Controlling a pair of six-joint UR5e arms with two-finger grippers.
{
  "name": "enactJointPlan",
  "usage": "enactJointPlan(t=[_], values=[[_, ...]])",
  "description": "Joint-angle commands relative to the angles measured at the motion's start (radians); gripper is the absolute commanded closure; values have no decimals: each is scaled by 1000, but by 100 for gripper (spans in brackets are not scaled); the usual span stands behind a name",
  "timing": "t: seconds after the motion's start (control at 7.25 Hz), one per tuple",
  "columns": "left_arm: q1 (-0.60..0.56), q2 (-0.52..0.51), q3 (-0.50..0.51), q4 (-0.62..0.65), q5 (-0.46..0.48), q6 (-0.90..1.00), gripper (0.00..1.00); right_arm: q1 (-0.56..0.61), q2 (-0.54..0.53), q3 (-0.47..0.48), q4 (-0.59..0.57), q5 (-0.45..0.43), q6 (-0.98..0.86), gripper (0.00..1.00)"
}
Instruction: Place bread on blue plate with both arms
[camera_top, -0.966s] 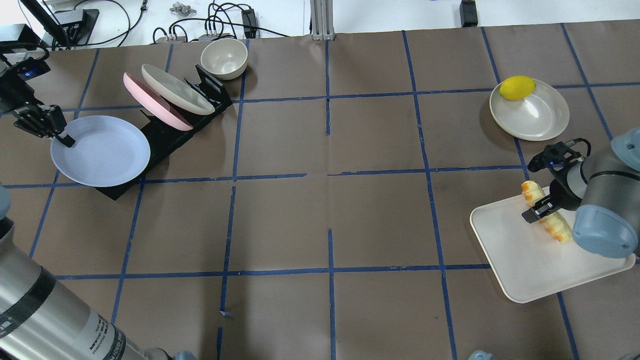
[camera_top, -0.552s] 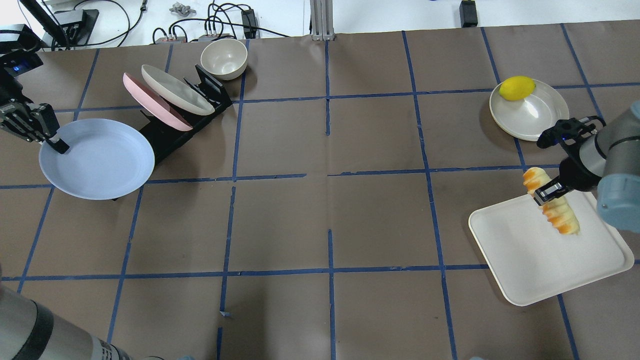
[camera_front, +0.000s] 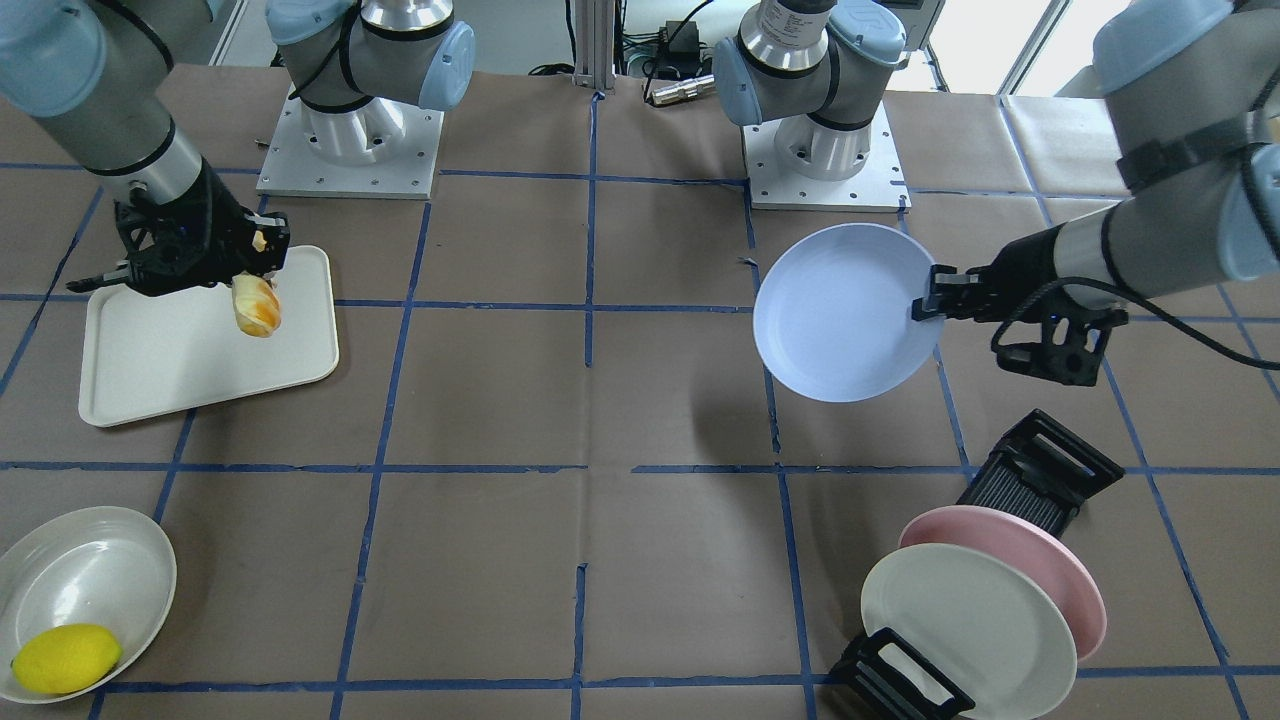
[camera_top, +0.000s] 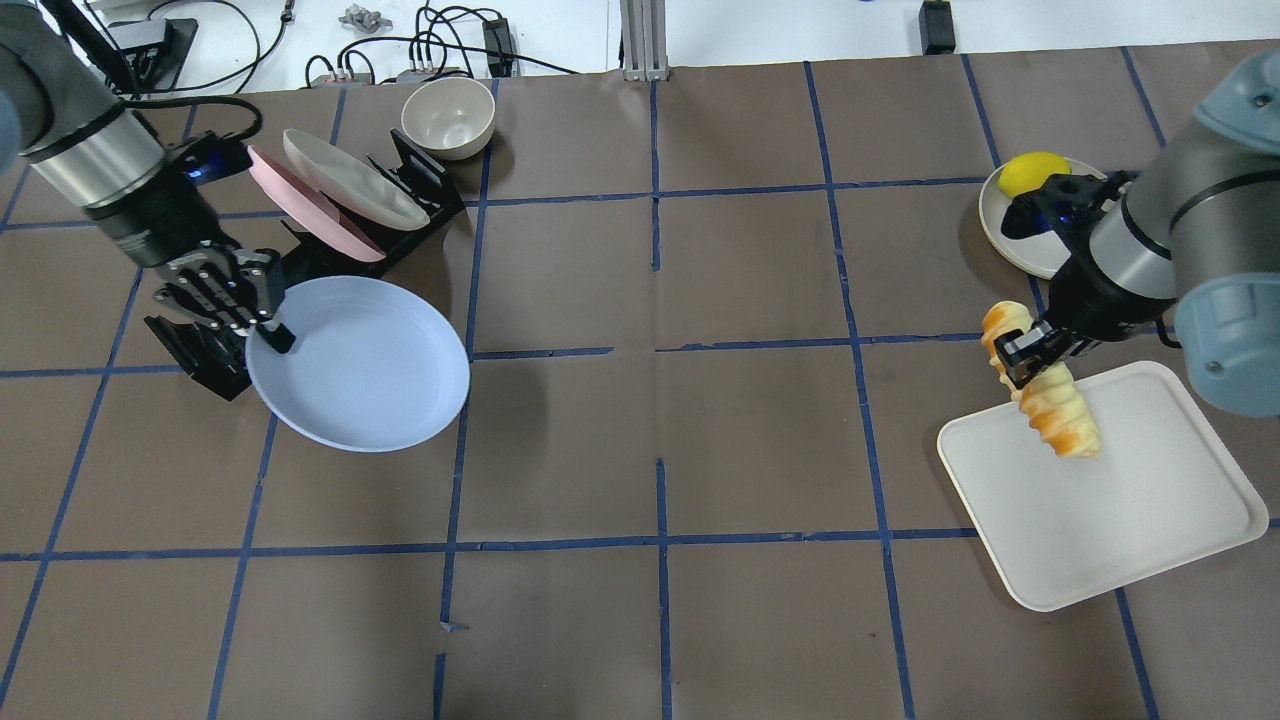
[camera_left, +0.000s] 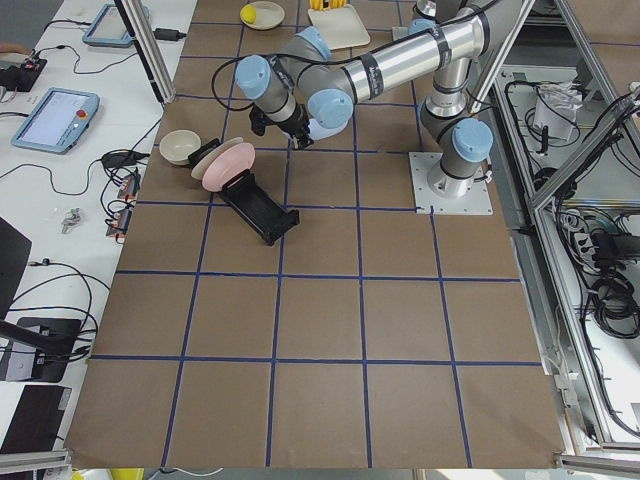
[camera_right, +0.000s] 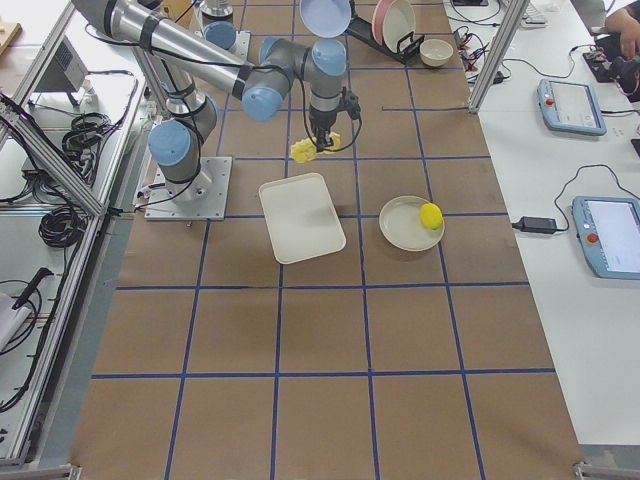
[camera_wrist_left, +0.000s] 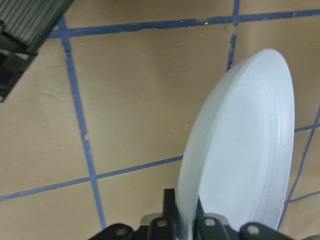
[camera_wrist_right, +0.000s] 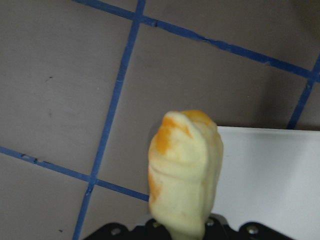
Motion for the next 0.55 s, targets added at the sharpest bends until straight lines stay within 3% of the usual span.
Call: enactJointPlan(t=[0.0,0.14,0.41], values=[[-149,-32,-44,144,-146,-136,94,168,0,-145,146,-9,253,90],[-176,-79,-65,252,-180,-158,94,234,23,-196,177,-12,342,90],[-230,-165,-84,411,-273,-176,94,283,29,-212,180,-13,391,89]])
